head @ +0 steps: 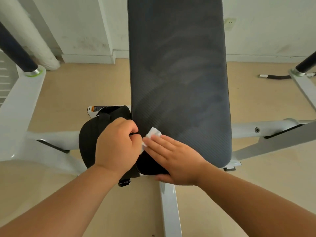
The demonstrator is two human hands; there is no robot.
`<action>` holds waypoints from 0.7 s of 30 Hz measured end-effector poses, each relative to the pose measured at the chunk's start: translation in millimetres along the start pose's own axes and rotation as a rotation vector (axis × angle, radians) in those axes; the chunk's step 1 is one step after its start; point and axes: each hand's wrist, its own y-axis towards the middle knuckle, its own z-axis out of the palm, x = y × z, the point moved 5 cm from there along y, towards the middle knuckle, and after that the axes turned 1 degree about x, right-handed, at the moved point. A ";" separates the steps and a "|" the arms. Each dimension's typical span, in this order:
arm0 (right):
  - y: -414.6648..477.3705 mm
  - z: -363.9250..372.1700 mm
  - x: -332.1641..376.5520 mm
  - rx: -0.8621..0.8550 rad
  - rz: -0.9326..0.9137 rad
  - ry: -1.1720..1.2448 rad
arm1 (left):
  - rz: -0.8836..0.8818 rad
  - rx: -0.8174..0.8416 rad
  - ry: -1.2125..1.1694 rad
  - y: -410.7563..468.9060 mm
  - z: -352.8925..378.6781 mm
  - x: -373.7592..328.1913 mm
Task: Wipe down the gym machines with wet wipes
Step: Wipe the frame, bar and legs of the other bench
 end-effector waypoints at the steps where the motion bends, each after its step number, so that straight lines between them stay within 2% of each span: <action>1: -18.6 3.0 -15.1 -0.008 0.059 -0.011 | 0.011 0.009 -0.001 -1.1 3.3 -1.2; 2: -34.3 4.1 -34.1 -0.014 0.177 0.004 | 0.024 0.023 0.010 -2.2 6.9 -3.6; 5: -64.5 -0.1 -88.4 -0.043 0.680 0.138 | 0.078 0.064 0.062 -5.0 19.2 -14.9; 7: -64.6 0.0 -90.6 -0.031 0.877 0.220 | 0.104 0.081 0.072 -6.2 27.0 -24.3; 9: -52.0 1.7 -61.5 -0.023 0.816 0.253 | 0.120 0.086 0.082 -5.2 34.3 -28.9; 12: -45.0 14.7 8.0 -0.005 0.468 0.177 | 0.119 0.077 0.108 -1.9 40.8 -29.4; 14: -62.4 26.7 18.9 0.009 0.377 0.124 | 0.112 0.067 0.119 0.6 42.2 -32.0; 15: -74.7 31.3 8.4 -0.012 0.422 0.116 | 0.109 0.067 0.116 1.4 43.2 -34.9; 16: -89.3 33.9 -7.8 -0.035 0.548 0.140 | 0.110 0.077 0.112 1.3 45.0 -38.8; 19: -134.8 37.0 -54.5 -0.096 1.097 0.383 | 0.127 0.146 0.158 -3.9 54.1 -47.3; 20: -137.9 38.5 -56.4 -0.100 1.153 0.440 | 0.122 0.171 0.188 -6.2 57.0 -47.3; 21: -133.5 38.1 -51.3 -0.115 1.128 0.457 | 0.114 0.189 0.211 -7.6 59.1 -46.6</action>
